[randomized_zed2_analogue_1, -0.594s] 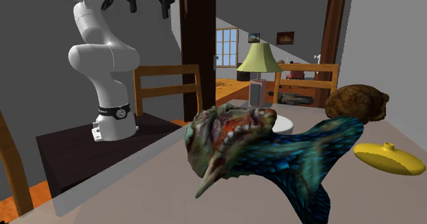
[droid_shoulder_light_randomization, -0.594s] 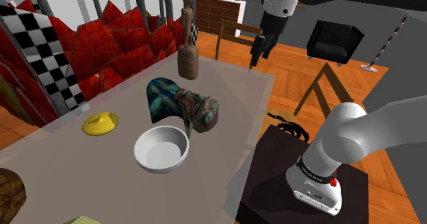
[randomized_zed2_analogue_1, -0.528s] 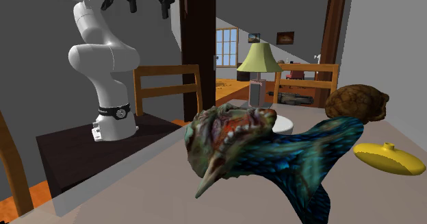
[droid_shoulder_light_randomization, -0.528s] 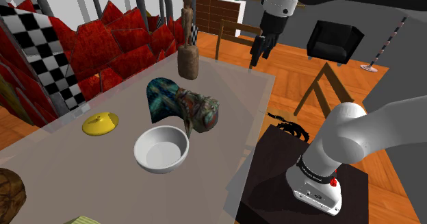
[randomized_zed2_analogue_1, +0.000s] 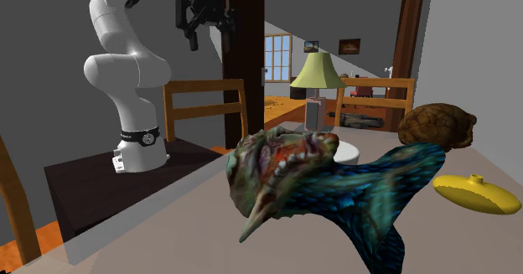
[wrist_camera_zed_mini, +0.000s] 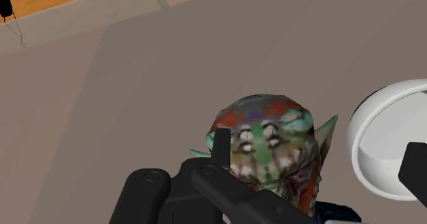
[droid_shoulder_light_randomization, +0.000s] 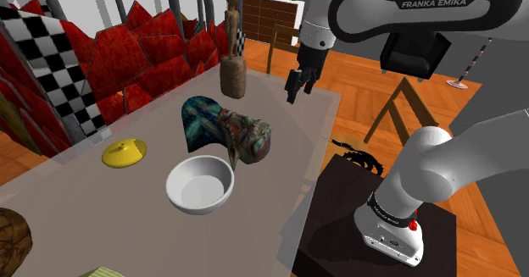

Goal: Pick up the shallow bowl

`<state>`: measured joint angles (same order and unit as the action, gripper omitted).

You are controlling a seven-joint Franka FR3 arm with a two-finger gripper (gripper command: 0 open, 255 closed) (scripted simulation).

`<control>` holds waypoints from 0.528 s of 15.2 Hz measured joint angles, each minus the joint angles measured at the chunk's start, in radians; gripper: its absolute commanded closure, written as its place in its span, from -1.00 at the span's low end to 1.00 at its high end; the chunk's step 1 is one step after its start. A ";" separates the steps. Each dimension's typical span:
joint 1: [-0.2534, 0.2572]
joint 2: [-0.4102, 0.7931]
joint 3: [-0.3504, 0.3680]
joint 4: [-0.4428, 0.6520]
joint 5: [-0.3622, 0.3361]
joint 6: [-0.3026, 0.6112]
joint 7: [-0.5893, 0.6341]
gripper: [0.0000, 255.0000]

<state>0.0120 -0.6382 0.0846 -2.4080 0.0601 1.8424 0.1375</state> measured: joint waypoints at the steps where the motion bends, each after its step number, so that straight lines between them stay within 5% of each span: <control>1: 0.002 0.028 0.008 -0.007 0.007 0.033 0.012 -1.00; 8: 0.023 0.208 0.078 -0.045 0.055 0.246 0.105 -1.00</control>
<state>0.0350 -0.4304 0.1624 -2.4530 0.1148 2.0888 0.2425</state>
